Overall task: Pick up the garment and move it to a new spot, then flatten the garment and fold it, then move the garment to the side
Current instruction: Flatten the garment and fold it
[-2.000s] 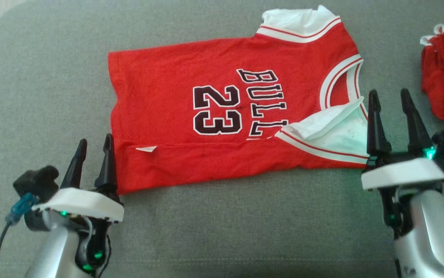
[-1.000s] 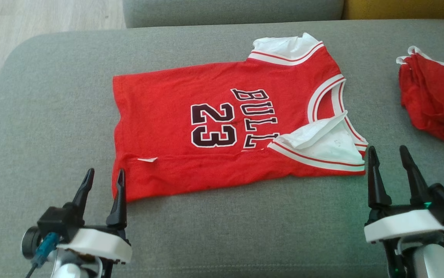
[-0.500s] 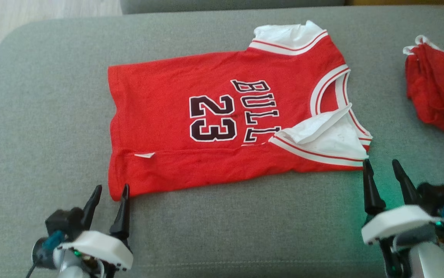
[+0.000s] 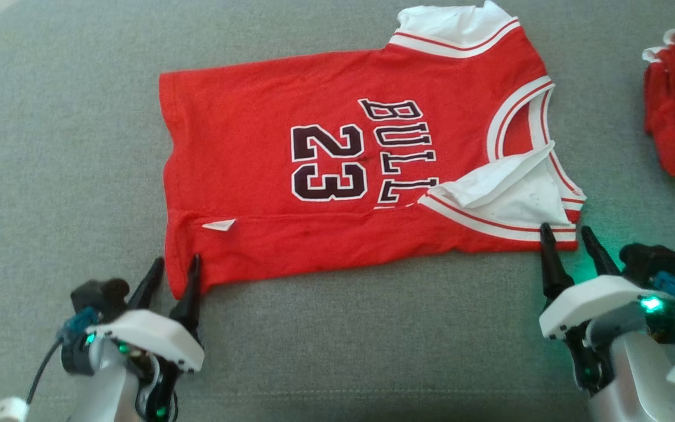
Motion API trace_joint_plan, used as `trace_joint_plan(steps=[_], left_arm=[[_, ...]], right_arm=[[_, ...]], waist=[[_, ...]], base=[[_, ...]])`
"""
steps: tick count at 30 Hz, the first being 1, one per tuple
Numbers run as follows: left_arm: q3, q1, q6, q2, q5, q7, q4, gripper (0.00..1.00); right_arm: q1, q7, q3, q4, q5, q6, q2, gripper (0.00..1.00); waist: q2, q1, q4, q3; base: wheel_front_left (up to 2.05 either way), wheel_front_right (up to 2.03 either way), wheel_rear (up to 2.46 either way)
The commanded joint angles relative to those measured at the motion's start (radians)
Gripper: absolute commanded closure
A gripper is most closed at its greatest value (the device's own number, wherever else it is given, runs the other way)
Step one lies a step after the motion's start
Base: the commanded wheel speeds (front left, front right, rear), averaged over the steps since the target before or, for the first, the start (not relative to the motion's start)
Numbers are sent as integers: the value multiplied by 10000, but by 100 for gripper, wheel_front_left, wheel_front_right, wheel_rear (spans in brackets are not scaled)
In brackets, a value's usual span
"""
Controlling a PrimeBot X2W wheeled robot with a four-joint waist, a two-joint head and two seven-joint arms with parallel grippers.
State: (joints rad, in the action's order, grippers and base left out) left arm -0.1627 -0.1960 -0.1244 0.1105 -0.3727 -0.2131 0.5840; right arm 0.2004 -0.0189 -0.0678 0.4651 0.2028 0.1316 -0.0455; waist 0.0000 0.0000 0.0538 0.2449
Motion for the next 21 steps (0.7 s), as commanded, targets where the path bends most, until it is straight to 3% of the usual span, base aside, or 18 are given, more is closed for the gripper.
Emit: trace_joint_plan(steps=[1, 3, 4, 5, 6, 13, 21], left_arm=[[189, -308, -22, 186, -81, 23, -54, 31], [19, -454, -41, 211, -241, 43, 147, 100], [-51, -515, -46, 236, -306, 32, 230, 100], [-105, -568, -50, 259, -366, 4, 293, 100], [-160, -615, -53, 280, -421, -30, 353, 100], [-544, -713, -60, 468, -674, -282, 243, 100], [-577, -138, -62, 914, -849, -359, -552, 100]], right_arm=[[317, 10, 286, -205, 83, -9, -48, 0], [462, 70, 392, 16, 198, -9, -48, 0], [531, 89, 449, 114, 267, -9, -48, 47], [587, 120, 495, 215, 329, -9, -48, 77], [635, 147, 521, 313, 391, -9, -48, 100], [462, -86, 447, 330, 743, -9, -47, 100], [-808, -78, 241, -815, 1124, -9, -47, 100]], waist=[[0, 0, 22, 50], [0, 0, 29, 110], [0, 0, 26, 134], [0, 0, 23, 152], [0, 0, 22, 163], [0, 0, 71, 66], [0, 0, 46, -368]], base=[[0, 0, 0], [0, 0, 0], [0, 0, 0], [0, 0, 0], [0, 0, 0], [0, 0, 0], [0, 0, 0]])
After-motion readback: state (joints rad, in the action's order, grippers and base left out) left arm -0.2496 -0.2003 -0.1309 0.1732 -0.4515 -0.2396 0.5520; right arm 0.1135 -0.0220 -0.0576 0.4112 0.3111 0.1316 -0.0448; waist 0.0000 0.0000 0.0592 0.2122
